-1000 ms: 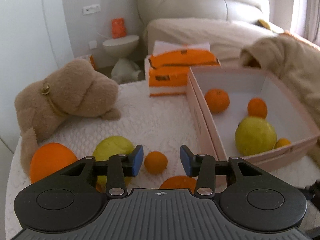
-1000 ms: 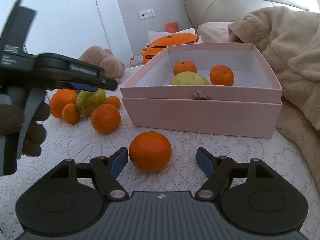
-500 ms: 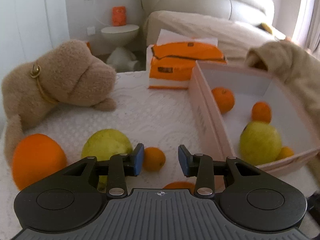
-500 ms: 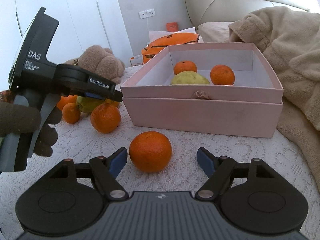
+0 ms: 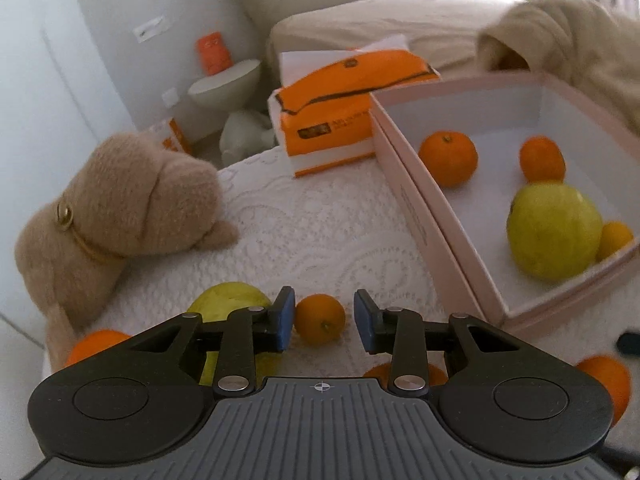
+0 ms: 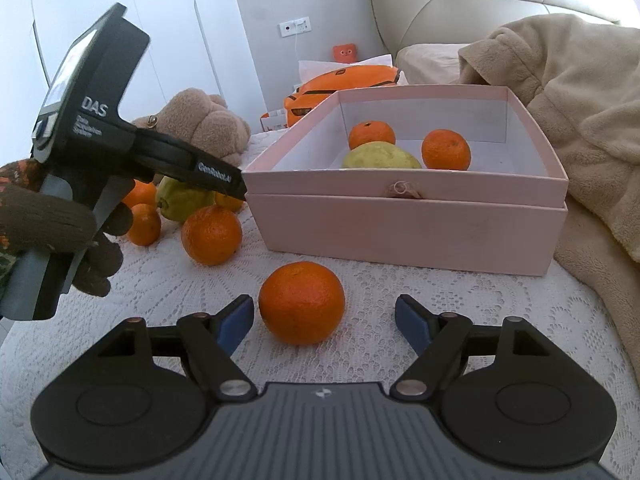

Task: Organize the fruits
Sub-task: 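Move the left tool to a small tangerine in the pile and grasp it, then close the right tool on the tangerine on the bed while the left tool holds its tangerine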

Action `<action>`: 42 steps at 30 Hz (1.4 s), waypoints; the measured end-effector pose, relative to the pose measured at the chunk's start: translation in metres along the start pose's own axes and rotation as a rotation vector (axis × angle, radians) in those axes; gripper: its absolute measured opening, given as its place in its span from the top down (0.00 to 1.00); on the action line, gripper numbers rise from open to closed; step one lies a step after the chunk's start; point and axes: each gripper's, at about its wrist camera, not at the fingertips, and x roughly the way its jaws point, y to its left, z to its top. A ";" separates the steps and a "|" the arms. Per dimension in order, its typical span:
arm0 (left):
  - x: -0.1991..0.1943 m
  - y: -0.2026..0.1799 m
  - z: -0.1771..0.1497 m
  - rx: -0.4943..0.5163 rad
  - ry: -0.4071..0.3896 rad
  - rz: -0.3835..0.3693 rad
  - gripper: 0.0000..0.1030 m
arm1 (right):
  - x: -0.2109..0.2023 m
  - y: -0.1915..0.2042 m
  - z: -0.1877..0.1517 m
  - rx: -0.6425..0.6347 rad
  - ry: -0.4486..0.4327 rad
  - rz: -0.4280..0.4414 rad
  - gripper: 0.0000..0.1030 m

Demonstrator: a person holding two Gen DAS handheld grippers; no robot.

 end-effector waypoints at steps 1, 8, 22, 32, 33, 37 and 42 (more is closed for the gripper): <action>-0.001 -0.002 -0.002 0.028 0.000 0.006 0.62 | 0.000 0.000 0.000 0.000 0.000 0.000 0.24; 0.001 -0.002 -0.002 0.052 0.003 -0.025 0.63 | 0.000 0.000 0.000 -0.004 0.001 -0.003 0.24; -0.049 0.037 -0.028 -0.251 -0.161 -0.169 0.69 | -0.001 0.001 0.000 -0.004 0.001 -0.004 0.24; -0.108 0.033 -0.107 -0.366 -0.196 -0.296 0.69 | -0.001 0.001 0.000 -0.007 0.001 -0.006 0.23; -0.107 0.031 -0.114 -0.373 -0.192 -0.298 0.69 | -0.001 0.002 0.000 -0.008 0.002 -0.007 0.22; -0.098 0.027 -0.133 -0.412 -0.182 -0.297 0.69 | 0.000 0.005 0.000 -0.023 0.010 -0.011 0.20; -0.090 0.024 -0.147 -0.432 -0.183 -0.297 0.69 | 0.006 0.016 0.000 -0.101 0.050 -0.036 0.11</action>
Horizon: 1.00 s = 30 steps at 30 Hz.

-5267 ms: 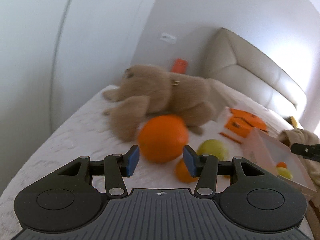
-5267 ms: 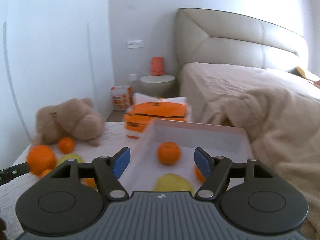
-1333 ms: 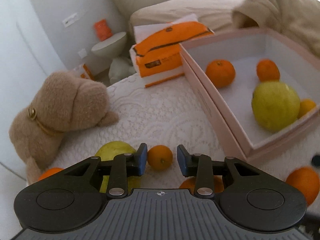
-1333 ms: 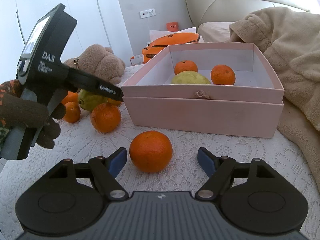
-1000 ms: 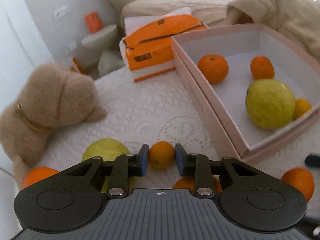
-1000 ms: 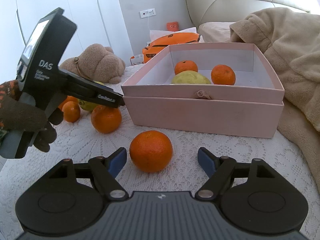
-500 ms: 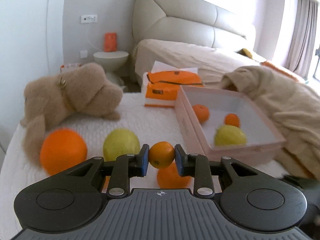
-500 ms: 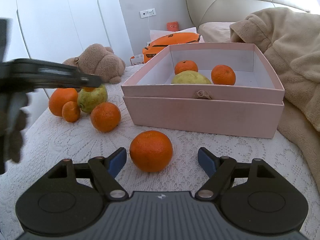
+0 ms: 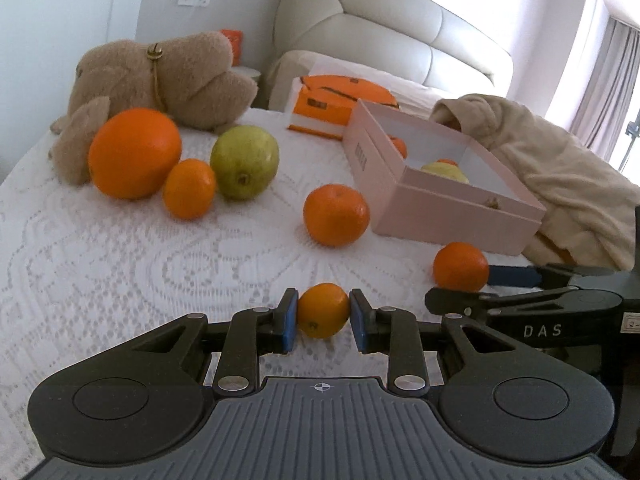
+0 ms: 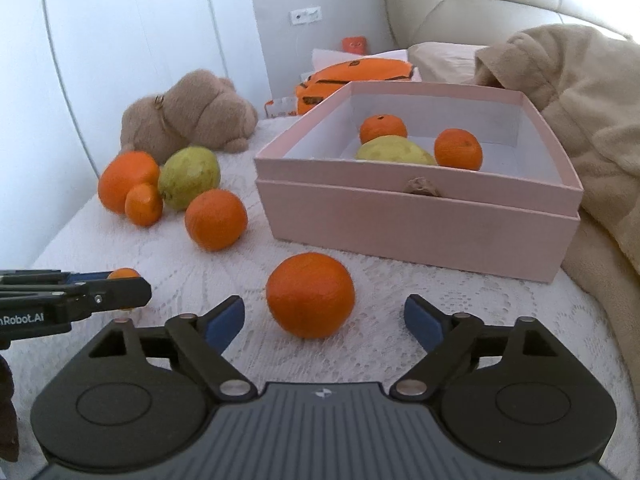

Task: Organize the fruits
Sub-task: 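Close the right tool on the tangerine on the bed while the left tool holds its tangerine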

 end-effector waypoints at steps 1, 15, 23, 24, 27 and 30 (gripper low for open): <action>0.001 0.000 -0.002 -0.001 -0.009 -0.002 0.69 | 0.002 0.004 0.000 -0.025 0.012 -0.012 0.10; 0.000 0.002 -0.008 -0.008 -0.042 -0.007 0.69 | 0.007 0.012 -0.002 -0.069 0.076 -0.089 0.00; 0.001 0.004 -0.009 -0.017 -0.041 -0.013 0.69 | -0.005 0.007 -0.004 -0.050 0.039 -0.129 0.10; 0.002 0.004 -0.009 -0.018 -0.041 -0.013 0.69 | -0.008 0.006 -0.004 -0.060 0.031 -0.154 0.10; 0.002 0.003 -0.009 -0.016 -0.041 -0.012 0.69 | -0.015 0.001 -0.006 -0.089 0.024 -0.224 0.10; 0.002 0.003 -0.009 -0.009 -0.039 -0.007 0.68 | -0.019 -0.010 -0.009 -0.061 0.030 -0.244 0.10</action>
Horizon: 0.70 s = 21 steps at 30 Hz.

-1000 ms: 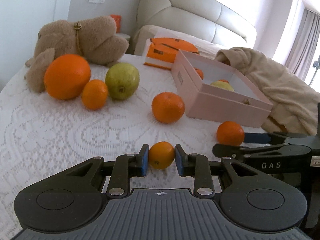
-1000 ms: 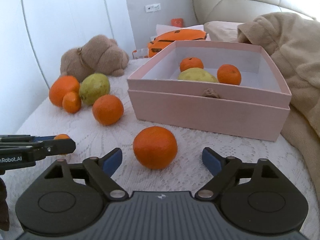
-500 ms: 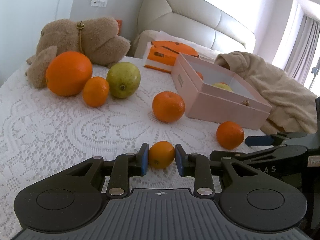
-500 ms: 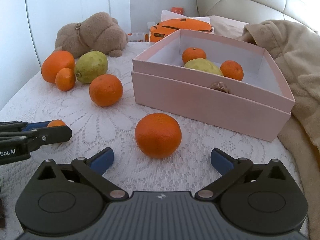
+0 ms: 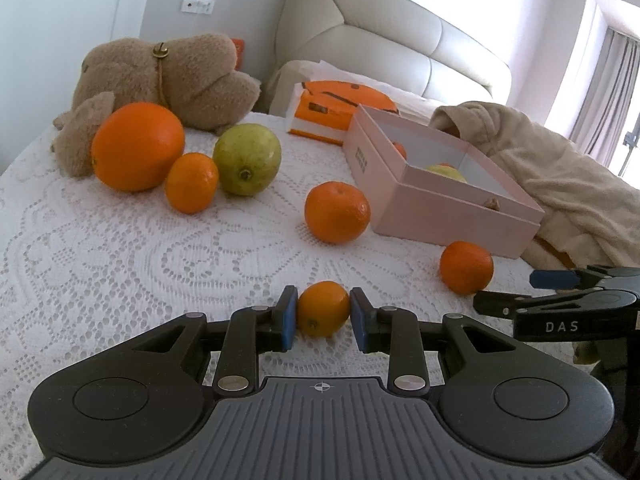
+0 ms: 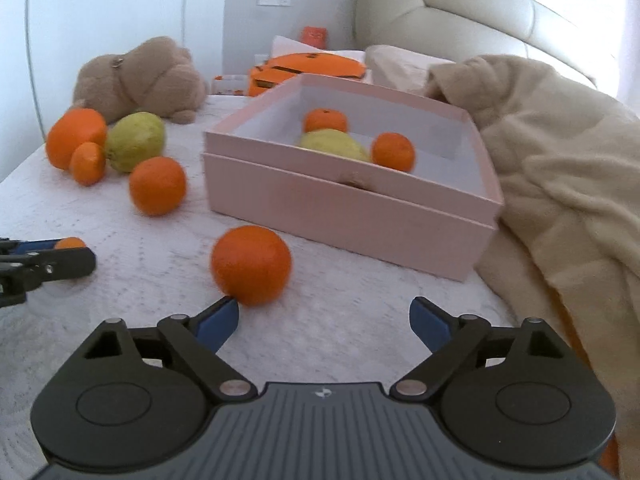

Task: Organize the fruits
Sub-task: 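Close the right tool on the tangerine on the bed while the left tool holds its tangerine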

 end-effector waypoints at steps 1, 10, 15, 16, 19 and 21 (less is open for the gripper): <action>0.000 -0.001 0.000 0.007 0.002 0.002 0.68 | 0.000 -0.003 -0.001 0.011 0.000 0.000 0.10; 0.001 -0.007 -0.002 0.050 0.009 0.016 0.68 | 0.005 -0.002 0.007 0.084 -0.023 0.139 0.10; 0.001 -0.007 -0.002 0.051 0.008 0.017 0.68 | 0.019 0.004 0.019 0.103 -0.009 0.164 0.18; 0.001 -0.007 -0.002 0.051 0.008 0.017 0.68 | 0.019 0.007 0.019 0.093 -0.008 0.162 0.20; 0.001 -0.007 -0.002 0.049 0.008 0.016 0.68 | 0.015 0.017 0.019 0.048 -0.017 0.168 0.38; 0.001 -0.007 -0.002 0.049 0.008 0.016 0.68 | 0.010 0.020 0.020 0.033 -0.019 0.190 0.55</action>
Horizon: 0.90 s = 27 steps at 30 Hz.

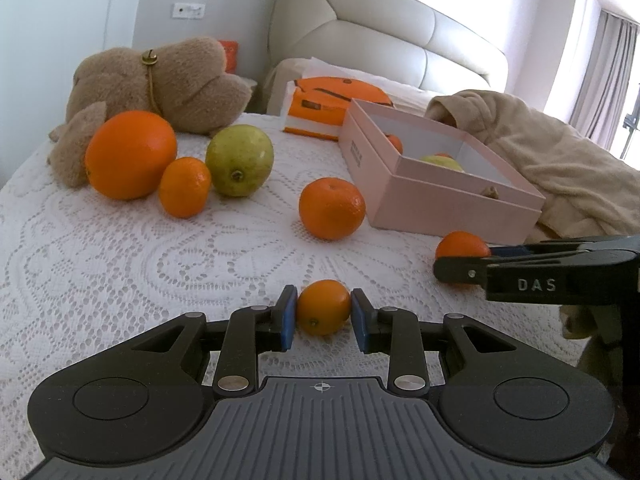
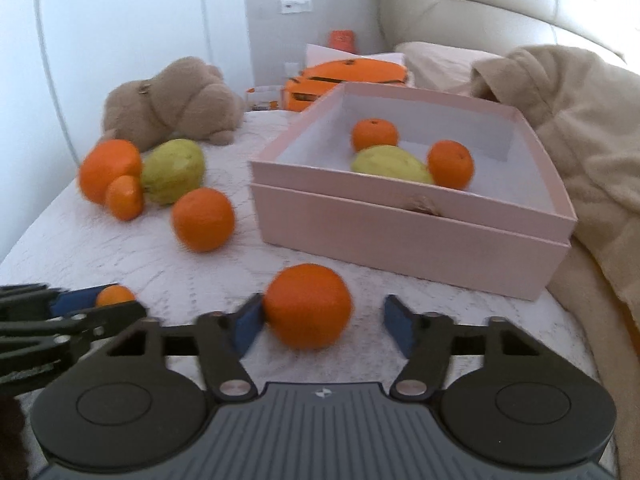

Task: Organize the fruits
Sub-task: 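Close the right tool on the tangerine on the bed while the left tool holds its tangerine, then carry both tangerines over the pink box and open both tools to drop them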

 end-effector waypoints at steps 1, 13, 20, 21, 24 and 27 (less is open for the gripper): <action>0.000 0.000 0.000 0.000 0.000 0.000 0.68 | -0.003 0.000 -0.001 -0.005 -0.002 -0.001 0.56; 0.000 0.001 0.001 -0.010 -0.002 -0.002 0.67 | -0.023 -0.009 -0.013 0.019 -0.013 -0.042 0.56; 0.001 -0.004 0.001 0.009 -0.001 0.022 0.67 | -0.035 -0.011 -0.017 0.030 -0.021 -0.075 0.56; 0.001 -0.006 0.000 0.021 0.000 0.032 0.67 | -0.036 -0.011 -0.016 0.030 -0.024 -0.081 0.56; 0.002 -0.010 0.000 0.046 0.001 0.053 0.68 | -0.040 -0.012 -0.015 0.025 -0.035 -0.090 0.56; 0.002 -0.014 0.005 0.040 -0.003 0.076 0.69 | -0.046 -0.013 -0.010 0.020 -0.061 -0.095 0.56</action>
